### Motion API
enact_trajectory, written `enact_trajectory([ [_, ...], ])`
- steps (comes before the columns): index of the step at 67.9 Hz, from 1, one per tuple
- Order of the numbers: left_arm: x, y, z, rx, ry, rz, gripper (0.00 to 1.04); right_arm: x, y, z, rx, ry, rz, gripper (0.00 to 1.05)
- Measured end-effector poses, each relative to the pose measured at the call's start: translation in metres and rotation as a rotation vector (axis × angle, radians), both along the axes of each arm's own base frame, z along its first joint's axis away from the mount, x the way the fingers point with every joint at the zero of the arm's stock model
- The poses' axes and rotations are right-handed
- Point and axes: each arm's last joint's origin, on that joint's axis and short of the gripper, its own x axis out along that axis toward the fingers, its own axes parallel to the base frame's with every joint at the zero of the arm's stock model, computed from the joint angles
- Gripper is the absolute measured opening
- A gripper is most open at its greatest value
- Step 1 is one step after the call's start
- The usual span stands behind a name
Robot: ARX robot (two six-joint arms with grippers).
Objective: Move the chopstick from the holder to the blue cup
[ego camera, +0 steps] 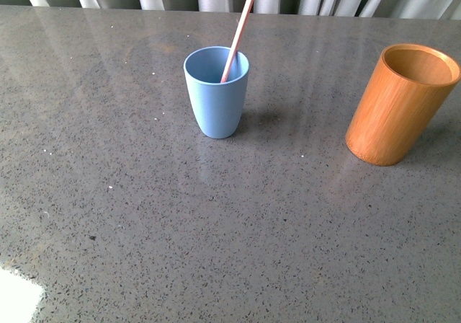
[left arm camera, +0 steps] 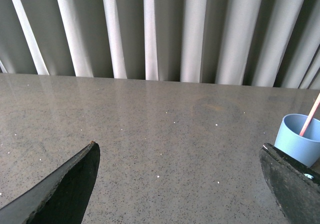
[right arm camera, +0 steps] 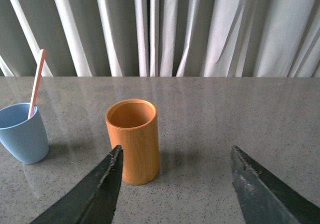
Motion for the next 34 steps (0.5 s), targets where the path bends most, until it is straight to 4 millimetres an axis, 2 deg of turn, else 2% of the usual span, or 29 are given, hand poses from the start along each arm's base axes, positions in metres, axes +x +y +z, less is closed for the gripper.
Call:
enact_trajectory([
  [9, 0.0000, 0.0000, 0.0000, 0.000, 0.000, 0.000, 0.96, 0.0000, 0.0000, 0.0000, 0.000, 0.000, 0.000, 0.88],
  [14, 0.0000, 0.0000, 0.0000, 0.000, 0.000, 0.000, 0.96, 0.0000, 0.0000, 0.0000, 0.000, 0.000, 0.000, 0.97],
  [34, 0.0000, 0.0000, 0.0000, 0.000, 0.000, 0.000, 0.96, 0.0000, 0.0000, 0.0000, 0.000, 0.000, 0.000, 0.96],
])
